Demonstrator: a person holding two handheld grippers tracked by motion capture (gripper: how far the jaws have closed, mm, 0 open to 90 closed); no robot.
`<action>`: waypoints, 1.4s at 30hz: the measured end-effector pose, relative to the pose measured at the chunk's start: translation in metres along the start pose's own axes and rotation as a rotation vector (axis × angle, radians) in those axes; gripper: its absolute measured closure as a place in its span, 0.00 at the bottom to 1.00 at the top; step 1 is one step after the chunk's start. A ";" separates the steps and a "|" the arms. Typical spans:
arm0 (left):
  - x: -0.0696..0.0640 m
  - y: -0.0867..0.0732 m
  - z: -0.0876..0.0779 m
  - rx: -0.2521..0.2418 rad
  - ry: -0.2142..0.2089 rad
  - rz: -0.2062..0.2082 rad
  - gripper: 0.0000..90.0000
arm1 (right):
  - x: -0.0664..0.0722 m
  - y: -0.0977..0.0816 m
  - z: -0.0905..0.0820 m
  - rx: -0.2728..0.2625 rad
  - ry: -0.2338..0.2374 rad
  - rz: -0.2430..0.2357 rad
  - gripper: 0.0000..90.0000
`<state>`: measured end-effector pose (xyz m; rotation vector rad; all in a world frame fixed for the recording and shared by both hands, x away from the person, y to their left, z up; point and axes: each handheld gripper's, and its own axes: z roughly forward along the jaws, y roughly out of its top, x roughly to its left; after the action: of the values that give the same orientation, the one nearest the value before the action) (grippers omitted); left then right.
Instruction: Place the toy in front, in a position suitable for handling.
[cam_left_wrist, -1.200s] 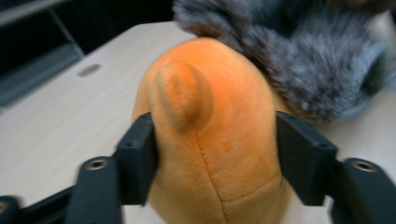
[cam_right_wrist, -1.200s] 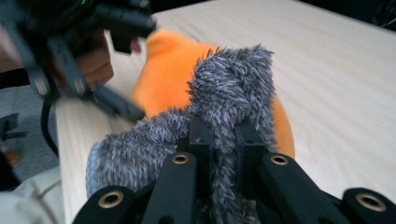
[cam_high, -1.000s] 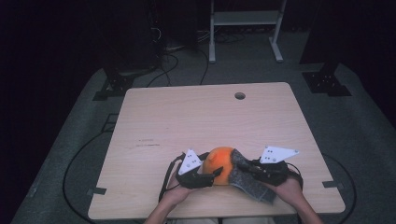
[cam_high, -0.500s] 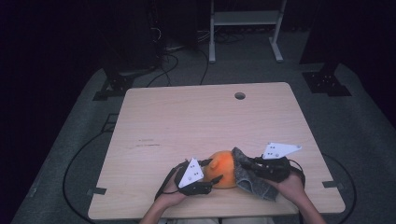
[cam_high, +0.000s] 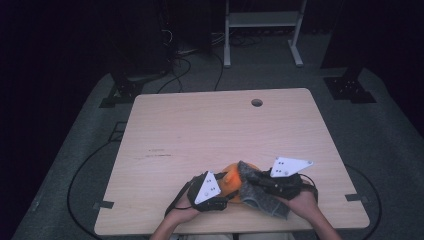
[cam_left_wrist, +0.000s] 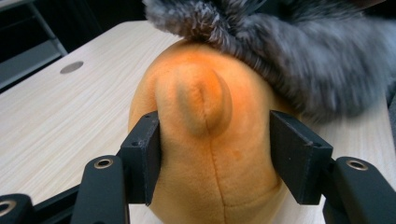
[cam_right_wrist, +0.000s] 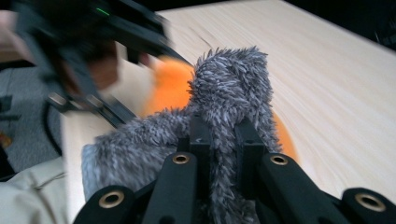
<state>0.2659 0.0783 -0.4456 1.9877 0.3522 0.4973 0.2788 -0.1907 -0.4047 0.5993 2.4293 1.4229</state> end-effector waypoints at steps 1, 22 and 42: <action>0.002 -0.001 0.000 -0.002 -0.005 -0.015 0.43 | -0.007 -0.006 -0.001 -0.001 0.000 0.043 0.89; -0.004 0.002 0.002 0.017 0.006 0.008 0.41 | 0.009 0.003 0.002 -0.013 -0.006 -0.026 0.89; 0.009 0.004 -0.002 0.019 -0.006 -0.186 0.36 | 0.008 -0.007 -0.005 -0.011 -0.022 -0.007 0.89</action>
<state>0.2728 0.0820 -0.4391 1.9511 0.5341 0.3711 0.2680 -0.1933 -0.4088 0.6003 2.4029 1.4187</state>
